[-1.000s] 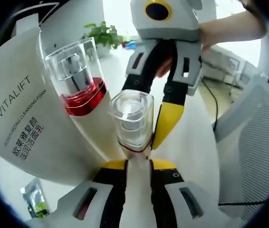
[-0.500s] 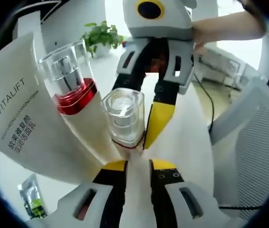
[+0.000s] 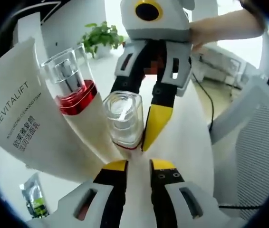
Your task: Arrange the skincare products in the storage area until every visible bottle or jar stands upright without overlapping.
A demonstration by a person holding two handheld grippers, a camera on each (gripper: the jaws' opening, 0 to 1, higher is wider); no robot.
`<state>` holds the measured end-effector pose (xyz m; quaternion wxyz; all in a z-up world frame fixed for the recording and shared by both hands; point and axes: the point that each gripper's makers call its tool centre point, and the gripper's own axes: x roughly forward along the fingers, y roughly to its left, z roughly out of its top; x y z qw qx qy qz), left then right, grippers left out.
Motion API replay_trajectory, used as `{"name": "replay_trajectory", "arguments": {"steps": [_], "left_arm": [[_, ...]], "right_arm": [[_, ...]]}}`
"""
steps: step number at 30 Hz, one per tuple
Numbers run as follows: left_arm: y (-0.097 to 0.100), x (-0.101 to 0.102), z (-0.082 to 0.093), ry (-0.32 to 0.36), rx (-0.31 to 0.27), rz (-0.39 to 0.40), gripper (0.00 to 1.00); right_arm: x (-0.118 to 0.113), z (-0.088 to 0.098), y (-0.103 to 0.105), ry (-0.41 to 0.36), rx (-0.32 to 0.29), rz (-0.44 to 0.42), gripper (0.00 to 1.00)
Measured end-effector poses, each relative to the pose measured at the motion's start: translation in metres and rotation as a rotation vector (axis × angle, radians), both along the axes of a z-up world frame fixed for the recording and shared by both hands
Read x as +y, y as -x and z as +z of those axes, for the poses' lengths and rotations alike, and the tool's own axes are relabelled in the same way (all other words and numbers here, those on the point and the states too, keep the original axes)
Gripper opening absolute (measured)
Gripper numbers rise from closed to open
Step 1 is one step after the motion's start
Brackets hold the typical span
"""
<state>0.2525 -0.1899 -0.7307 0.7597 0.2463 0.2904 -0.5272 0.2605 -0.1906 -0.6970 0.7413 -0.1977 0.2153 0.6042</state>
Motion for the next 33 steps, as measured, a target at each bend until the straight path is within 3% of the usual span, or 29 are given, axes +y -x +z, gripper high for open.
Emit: {"name": "replay_trajectory", "arguments": {"steps": [16, 24, 33], "left_arm": [[0.002, -0.003, 0.002, -0.005, -0.011, -0.006, 0.15], [0.000, -0.001, 0.000, -0.013, -0.013, -0.005, 0.14], [0.000, -0.001, 0.001, -0.014, -0.020, -0.008, 0.14]], "right_arm": [[-0.007, -0.001, 0.001, 0.006, 0.018, -0.017, 0.23], [-0.017, -0.023, 0.006, 0.068, 0.046, -0.040, 0.23], [-0.009, -0.025, 0.002, 0.061, 0.032, -0.061, 0.19]]}}
